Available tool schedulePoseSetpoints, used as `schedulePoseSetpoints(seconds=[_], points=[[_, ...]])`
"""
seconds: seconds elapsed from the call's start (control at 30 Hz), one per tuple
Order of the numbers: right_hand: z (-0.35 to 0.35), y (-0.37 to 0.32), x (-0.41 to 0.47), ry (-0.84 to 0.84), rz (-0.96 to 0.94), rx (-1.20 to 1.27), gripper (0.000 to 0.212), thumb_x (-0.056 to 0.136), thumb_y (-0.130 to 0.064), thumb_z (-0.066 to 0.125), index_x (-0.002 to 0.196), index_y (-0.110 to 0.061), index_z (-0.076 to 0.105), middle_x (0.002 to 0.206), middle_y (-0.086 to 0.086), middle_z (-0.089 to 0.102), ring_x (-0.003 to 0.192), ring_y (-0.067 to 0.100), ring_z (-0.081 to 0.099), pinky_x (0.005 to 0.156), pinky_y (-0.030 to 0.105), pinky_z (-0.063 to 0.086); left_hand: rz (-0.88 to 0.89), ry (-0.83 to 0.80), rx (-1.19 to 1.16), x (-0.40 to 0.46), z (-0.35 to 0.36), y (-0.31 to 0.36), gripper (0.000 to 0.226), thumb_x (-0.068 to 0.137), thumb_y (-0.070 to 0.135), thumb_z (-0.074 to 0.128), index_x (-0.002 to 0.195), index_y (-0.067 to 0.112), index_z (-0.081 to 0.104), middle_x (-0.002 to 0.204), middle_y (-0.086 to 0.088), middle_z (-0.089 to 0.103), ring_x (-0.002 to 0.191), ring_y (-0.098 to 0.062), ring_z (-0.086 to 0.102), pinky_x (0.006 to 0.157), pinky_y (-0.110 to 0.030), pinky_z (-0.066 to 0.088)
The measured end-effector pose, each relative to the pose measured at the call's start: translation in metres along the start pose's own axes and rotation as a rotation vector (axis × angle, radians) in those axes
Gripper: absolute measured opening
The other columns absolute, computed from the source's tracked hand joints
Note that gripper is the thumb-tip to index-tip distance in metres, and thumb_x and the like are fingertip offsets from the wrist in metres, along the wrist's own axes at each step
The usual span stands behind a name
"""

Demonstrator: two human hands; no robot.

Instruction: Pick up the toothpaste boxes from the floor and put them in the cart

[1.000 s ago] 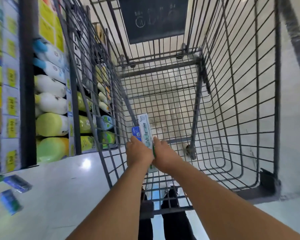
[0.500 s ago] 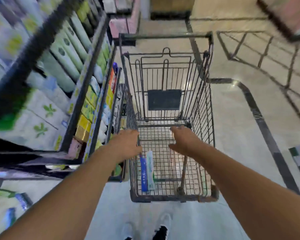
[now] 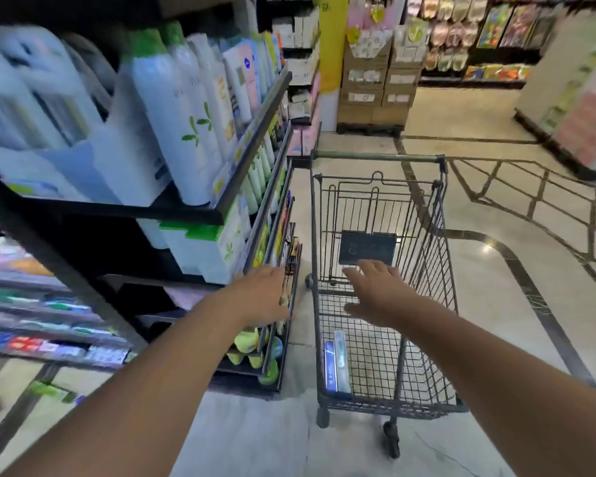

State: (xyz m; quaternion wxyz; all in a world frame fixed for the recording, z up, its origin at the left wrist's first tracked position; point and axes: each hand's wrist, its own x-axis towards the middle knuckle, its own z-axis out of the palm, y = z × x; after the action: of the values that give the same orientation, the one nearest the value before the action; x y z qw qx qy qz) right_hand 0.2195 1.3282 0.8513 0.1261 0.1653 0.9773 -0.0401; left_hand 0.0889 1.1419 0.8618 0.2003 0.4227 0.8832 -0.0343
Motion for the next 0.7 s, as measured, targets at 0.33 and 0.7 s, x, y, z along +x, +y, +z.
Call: schedulePoseSetpoints(seconds=[0.33,0.7], points=[[0.02,-0.274,-0.046,0.023,-0.392,-0.14,0.073,0.09,-0.051,0.056,0.15,-0.02,0.027,0.152,0.012,0.032,0.138,0.033,0.03,0.111,0.049,0.029,-0.398,0.101,-0.114,-0.265,0.085,-0.193,0.066,0.082,0.051,0.057,0.134,0.014,0.039,0.136,-0.01,0.044,0.123,-0.031,0.046,0.098,-0.048,0.043],[0.057,-0.575,-0.091,0.061,-1.0,-0.234,0.065,0.087,-0.051,0.056,0.142,-0.019,0.038,0.138,0.008,0.044,0.13,0.03,0.042,0.104,0.04,0.038,-1.091,0.061,-0.25,-0.544,0.195,-0.32,0.063,0.084,0.045,0.06,0.136,0.015,0.04,0.139,-0.011,0.042,0.124,-0.031,0.047,0.098,-0.038,0.043]])
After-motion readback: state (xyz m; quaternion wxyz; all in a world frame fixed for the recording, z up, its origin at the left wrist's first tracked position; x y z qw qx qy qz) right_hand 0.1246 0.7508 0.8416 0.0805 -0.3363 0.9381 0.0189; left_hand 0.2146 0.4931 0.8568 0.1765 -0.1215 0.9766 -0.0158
